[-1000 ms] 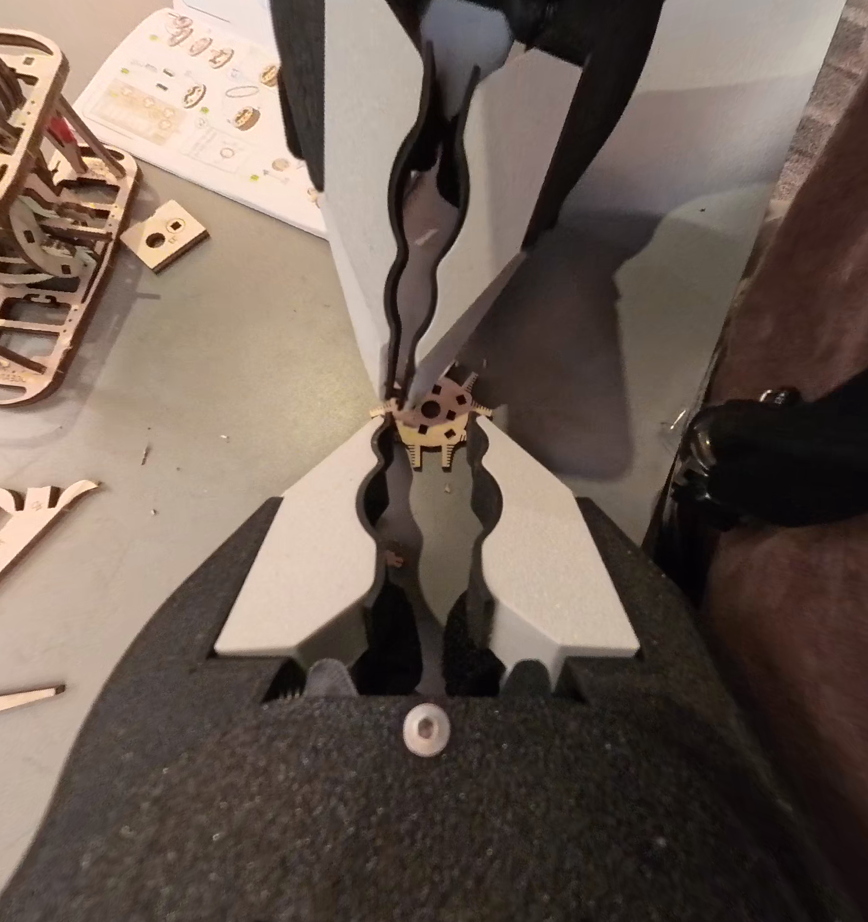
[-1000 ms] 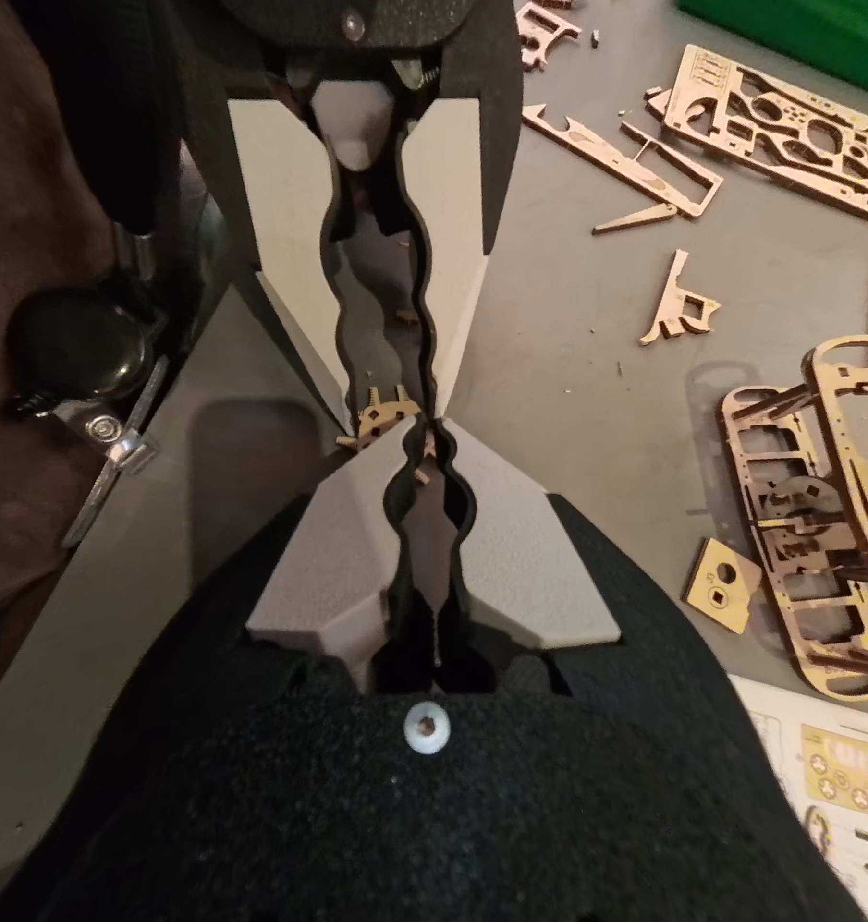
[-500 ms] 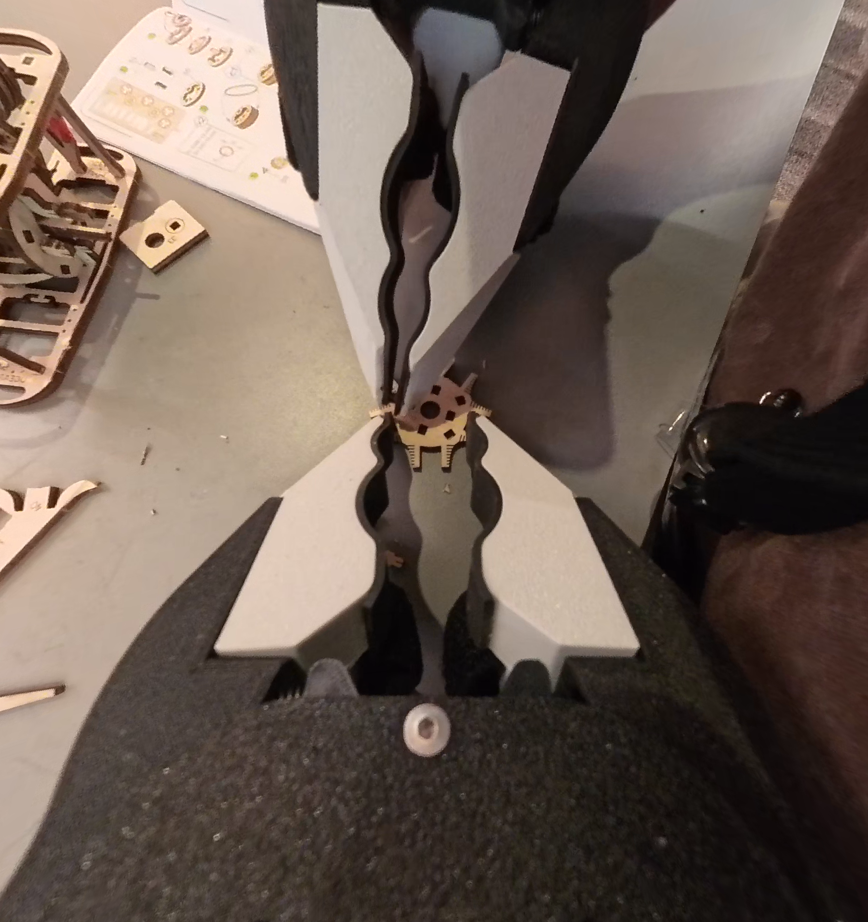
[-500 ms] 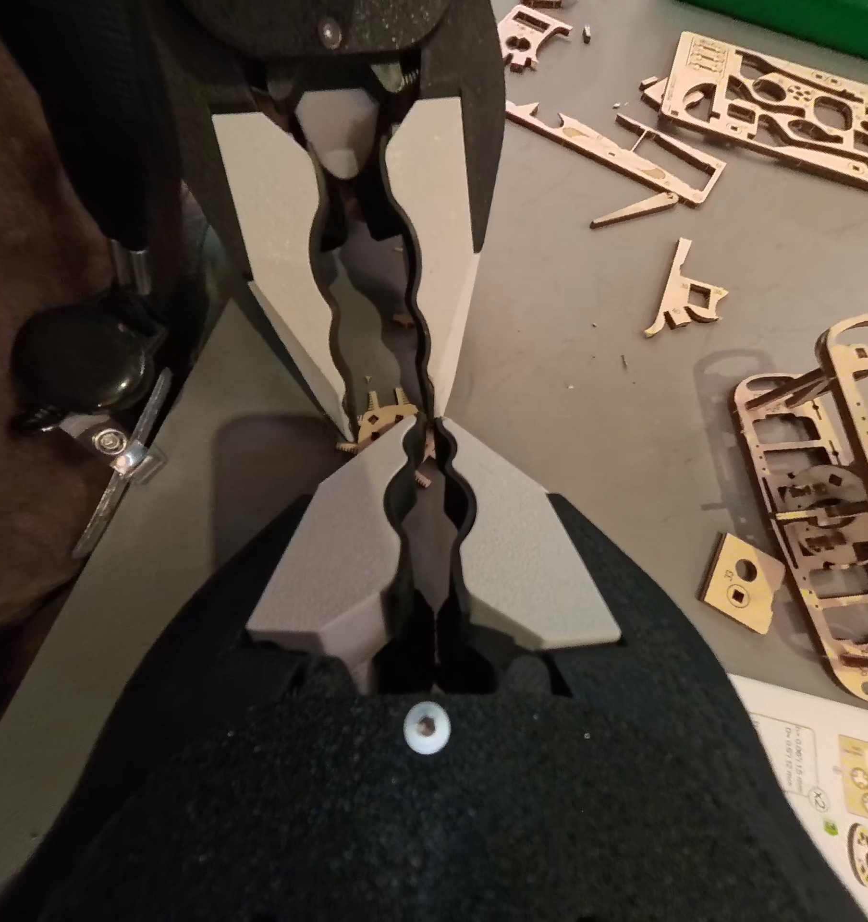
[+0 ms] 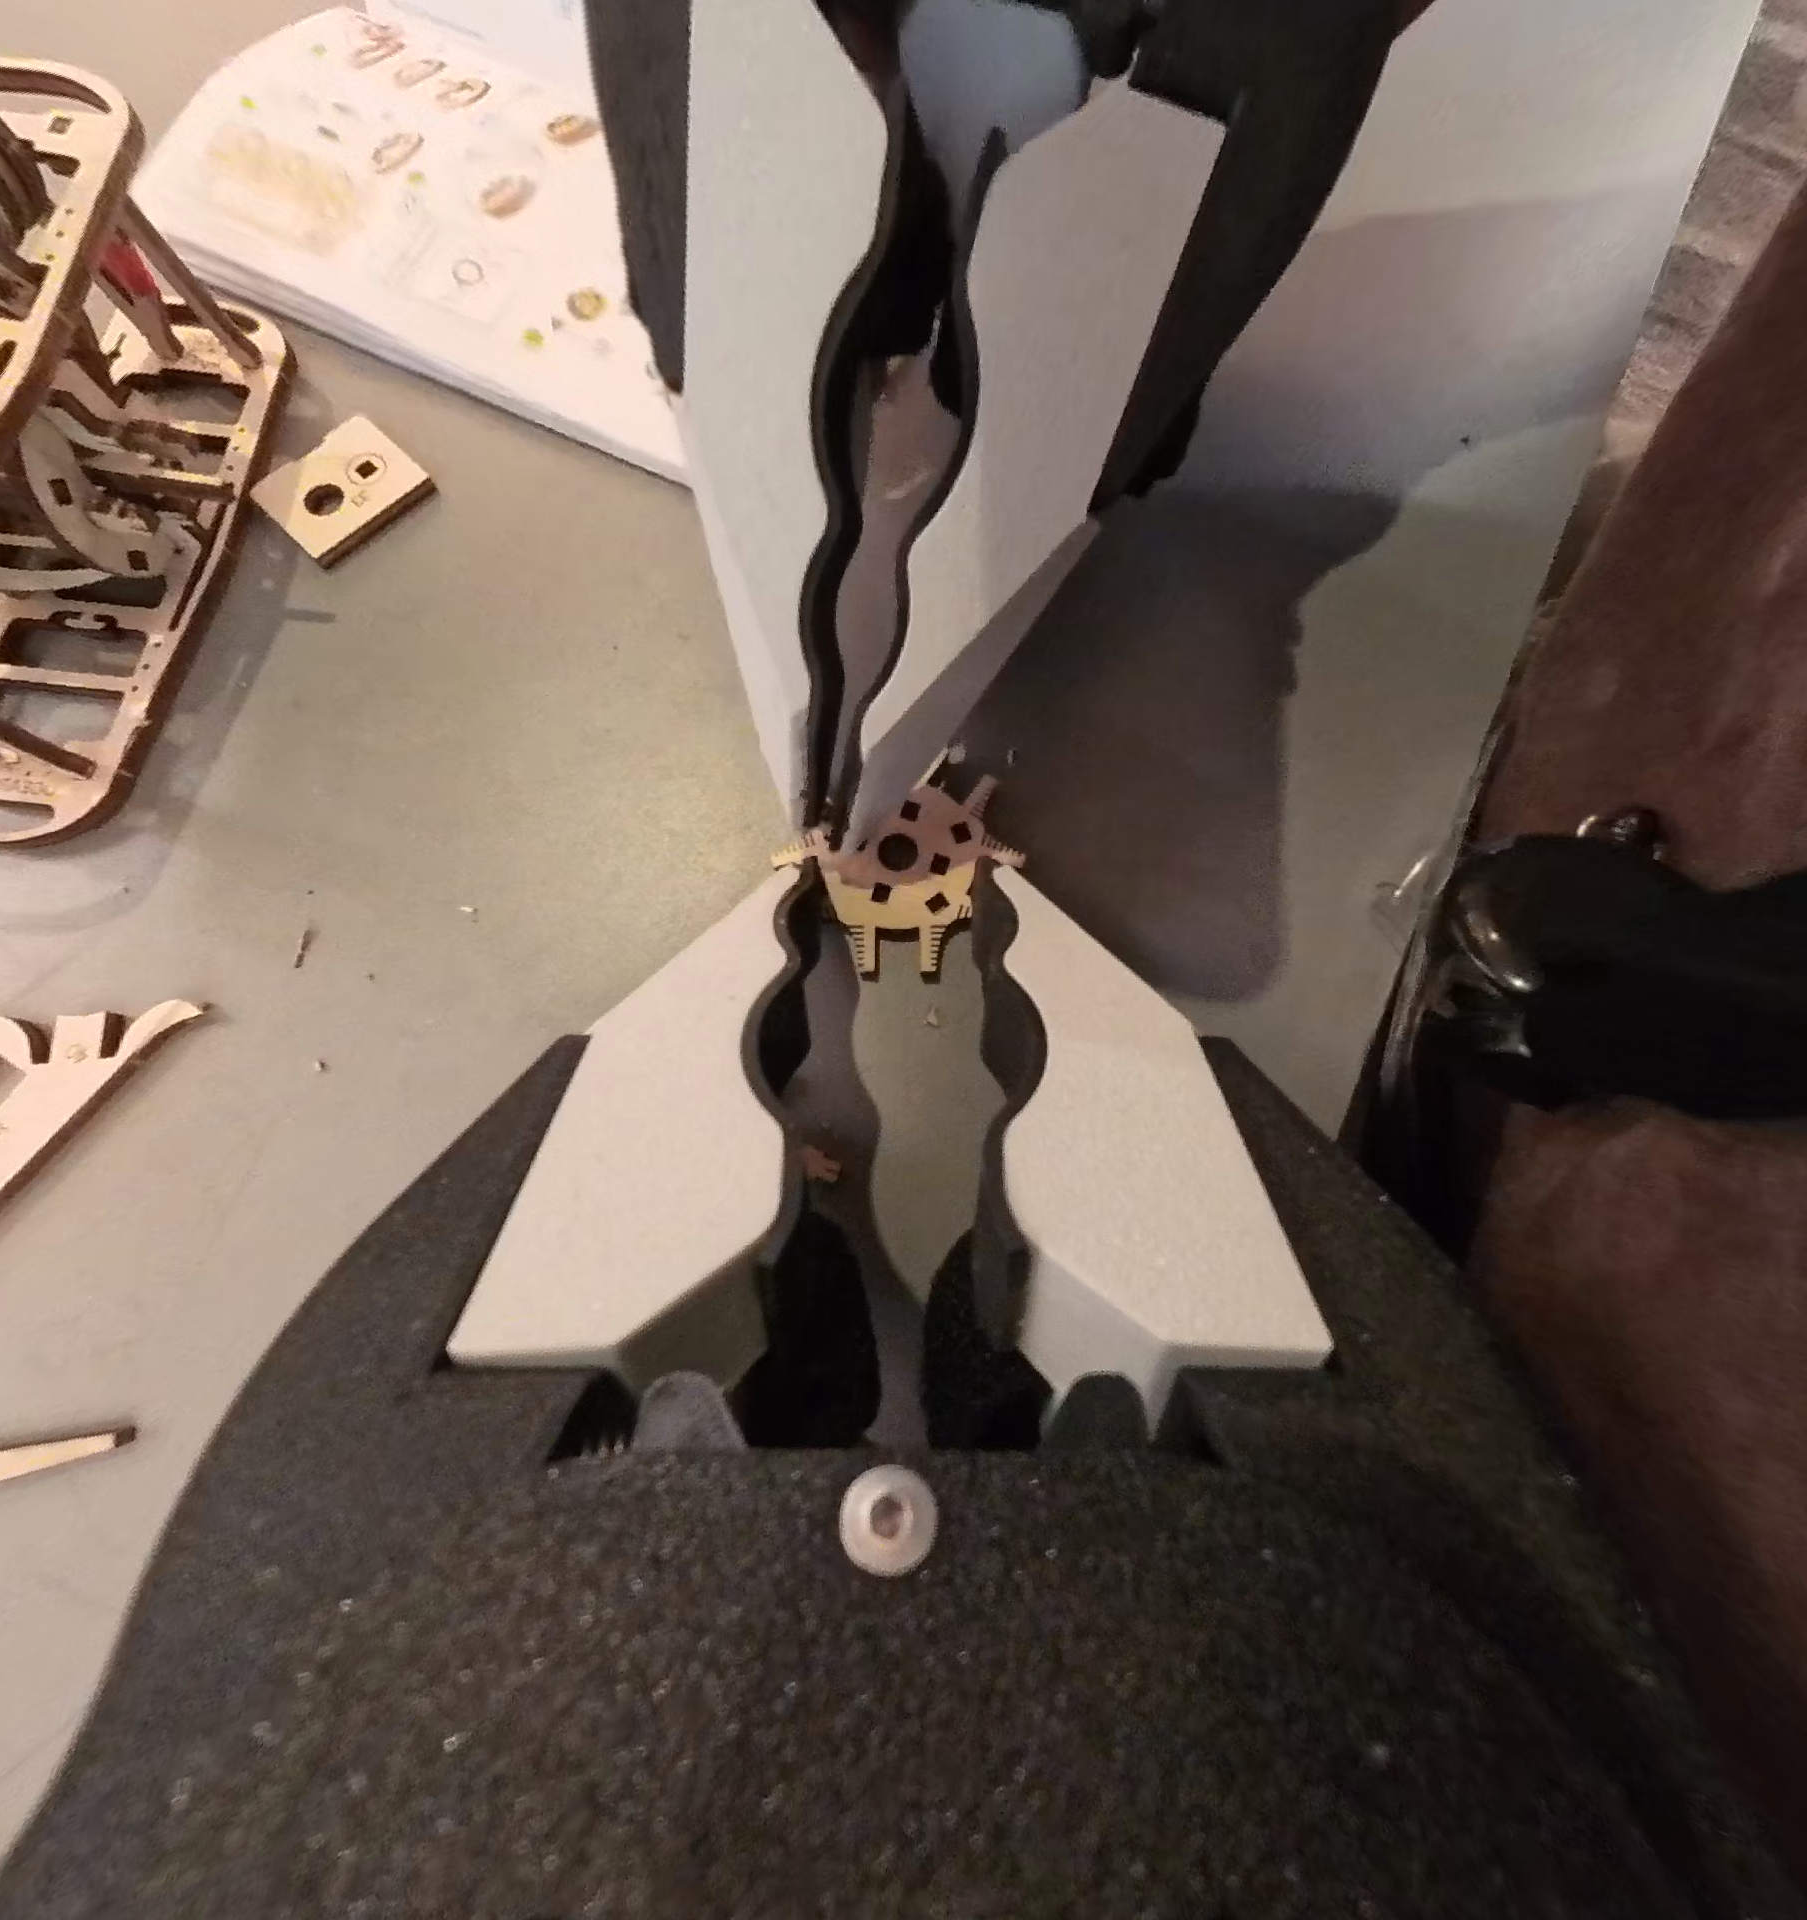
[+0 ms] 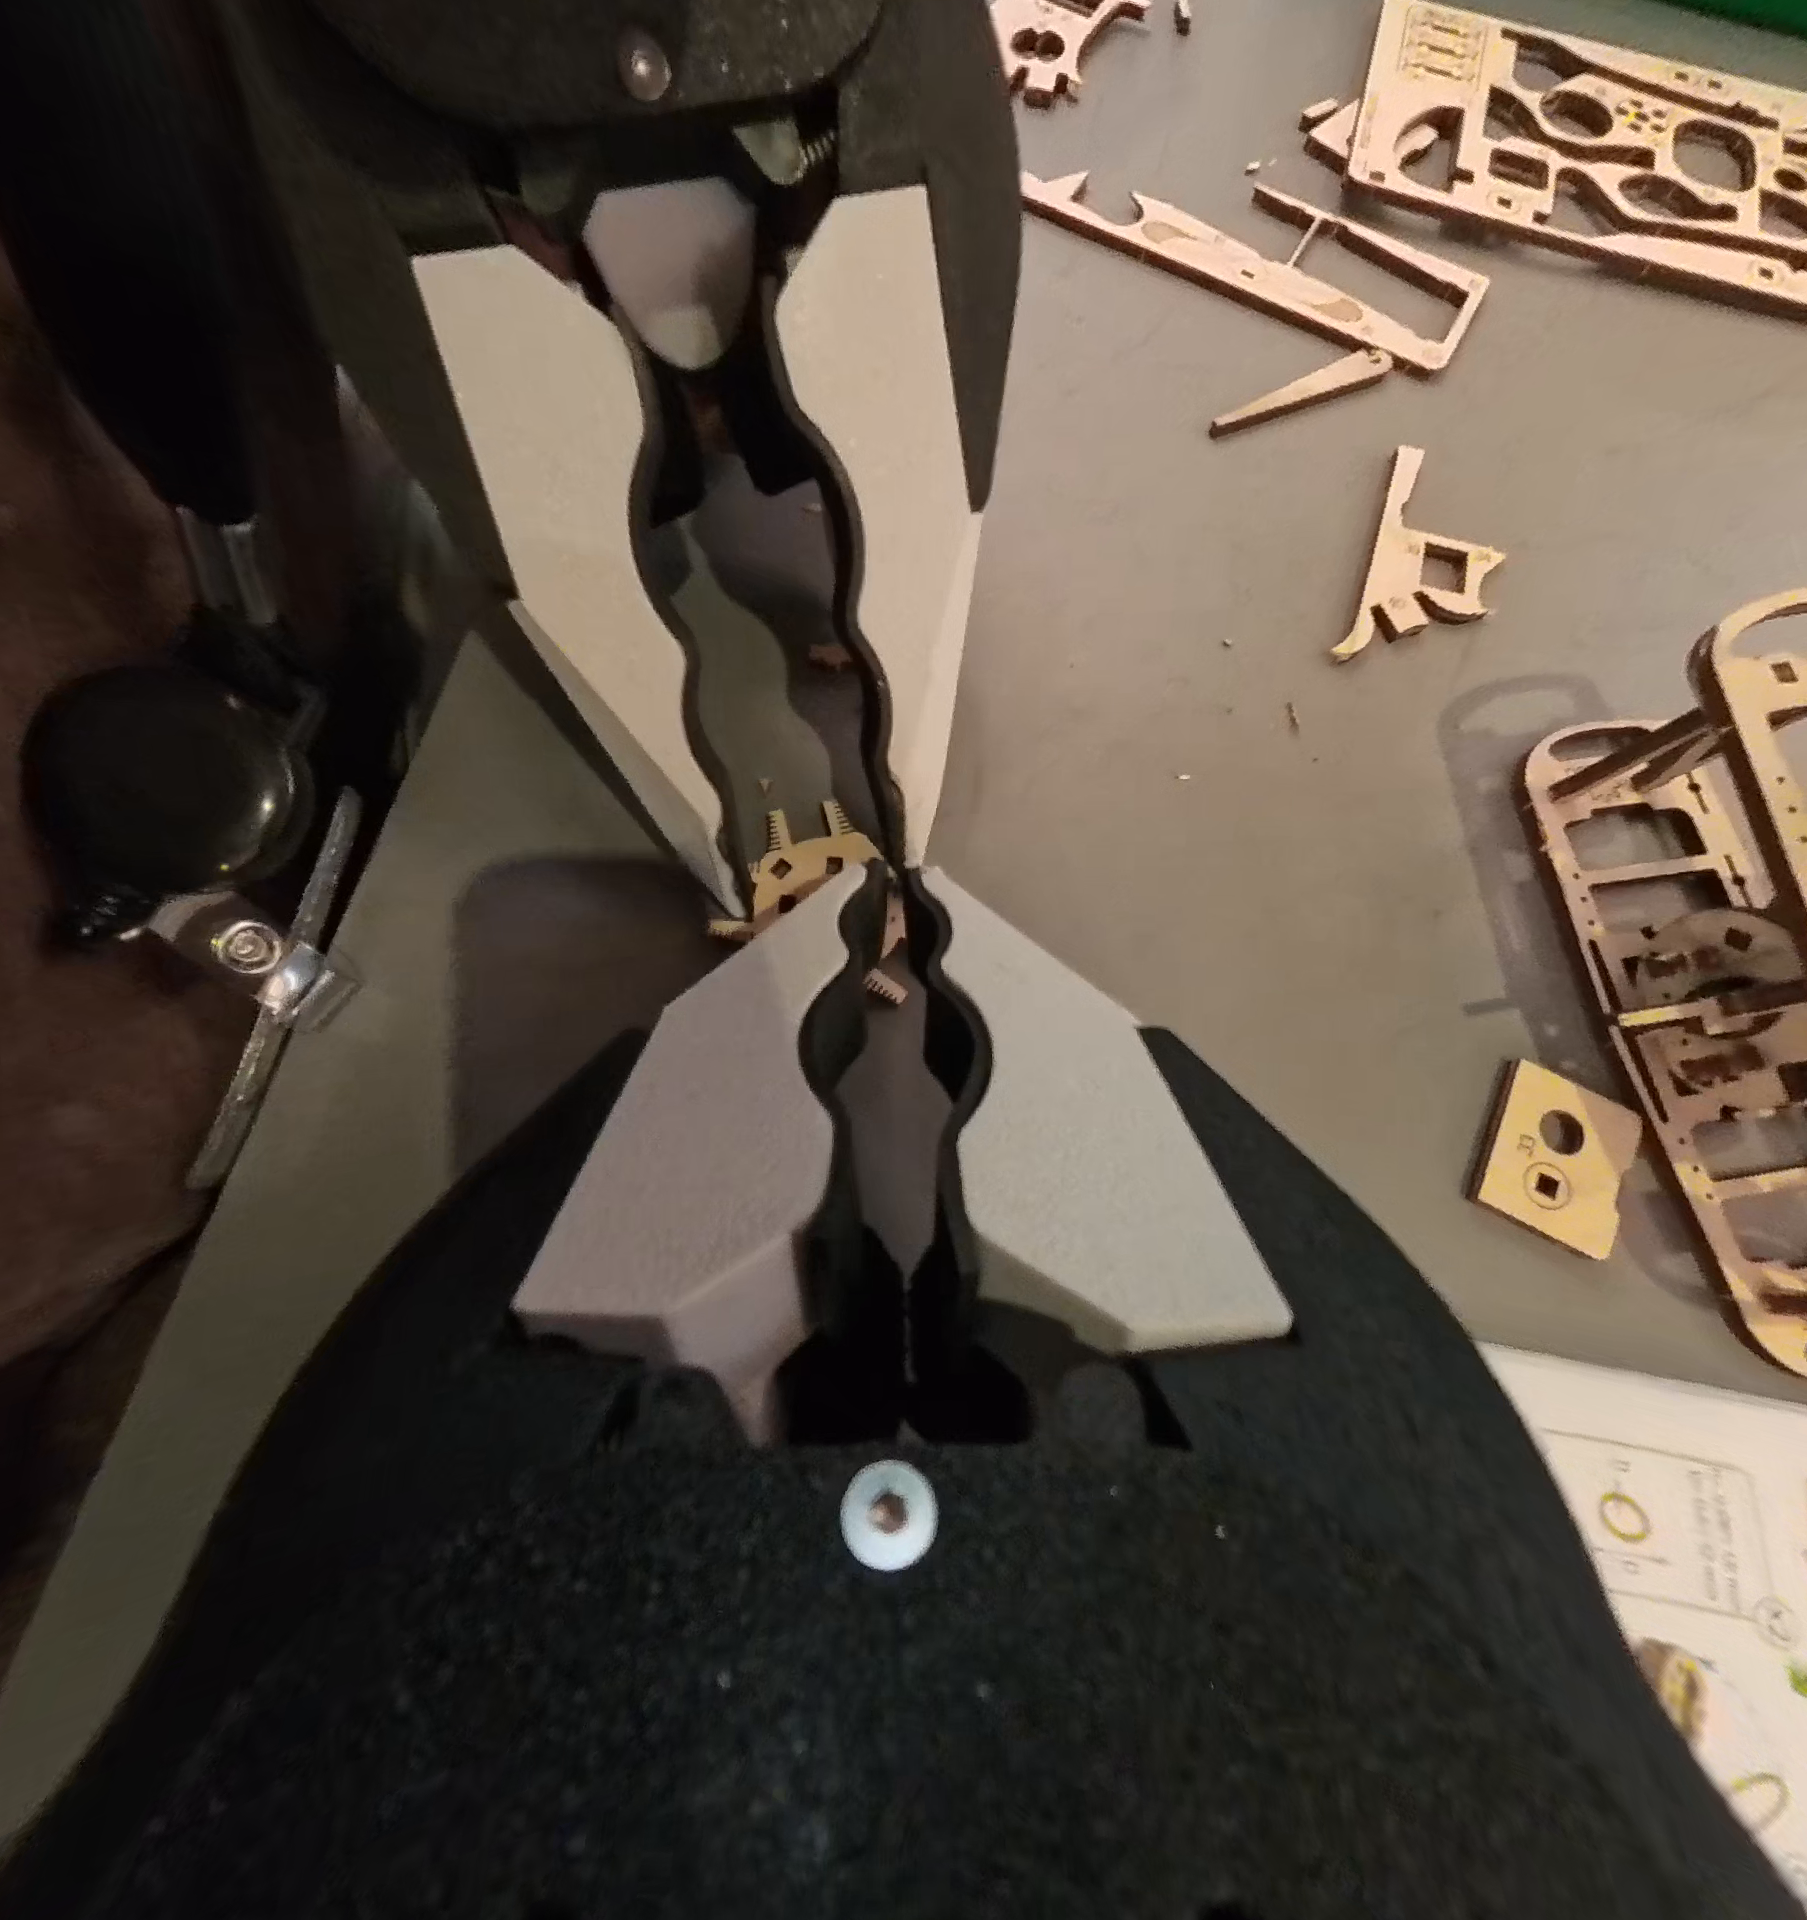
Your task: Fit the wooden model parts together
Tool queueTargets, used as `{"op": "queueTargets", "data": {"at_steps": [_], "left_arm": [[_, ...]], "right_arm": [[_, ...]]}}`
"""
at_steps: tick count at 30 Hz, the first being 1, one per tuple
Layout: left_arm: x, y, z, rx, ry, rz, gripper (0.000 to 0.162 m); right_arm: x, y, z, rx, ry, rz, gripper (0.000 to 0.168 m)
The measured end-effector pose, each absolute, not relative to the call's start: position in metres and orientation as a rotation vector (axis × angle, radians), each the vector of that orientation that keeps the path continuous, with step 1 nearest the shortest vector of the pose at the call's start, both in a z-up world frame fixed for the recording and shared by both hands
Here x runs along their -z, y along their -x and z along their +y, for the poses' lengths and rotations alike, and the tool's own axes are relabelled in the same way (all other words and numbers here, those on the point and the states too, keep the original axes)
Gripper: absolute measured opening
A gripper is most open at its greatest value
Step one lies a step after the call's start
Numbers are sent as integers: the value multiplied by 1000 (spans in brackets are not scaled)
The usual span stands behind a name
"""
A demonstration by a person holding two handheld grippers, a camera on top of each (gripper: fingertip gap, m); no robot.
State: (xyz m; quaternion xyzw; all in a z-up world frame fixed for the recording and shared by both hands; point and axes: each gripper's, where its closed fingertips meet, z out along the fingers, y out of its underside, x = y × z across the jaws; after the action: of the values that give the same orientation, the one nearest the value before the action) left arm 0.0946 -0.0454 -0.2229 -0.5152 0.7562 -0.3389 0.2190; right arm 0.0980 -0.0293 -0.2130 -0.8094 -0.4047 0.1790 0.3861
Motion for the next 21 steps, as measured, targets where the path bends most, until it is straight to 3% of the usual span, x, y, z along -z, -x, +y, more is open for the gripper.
{"op": "queueTargets", "data": {"at_steps": [21], "left_arm": [[223, -94, -45, 935, 1422, 2092, 27]], "right_arm": [[213, -99, -25, -502, 2082, -922, 2]]}}
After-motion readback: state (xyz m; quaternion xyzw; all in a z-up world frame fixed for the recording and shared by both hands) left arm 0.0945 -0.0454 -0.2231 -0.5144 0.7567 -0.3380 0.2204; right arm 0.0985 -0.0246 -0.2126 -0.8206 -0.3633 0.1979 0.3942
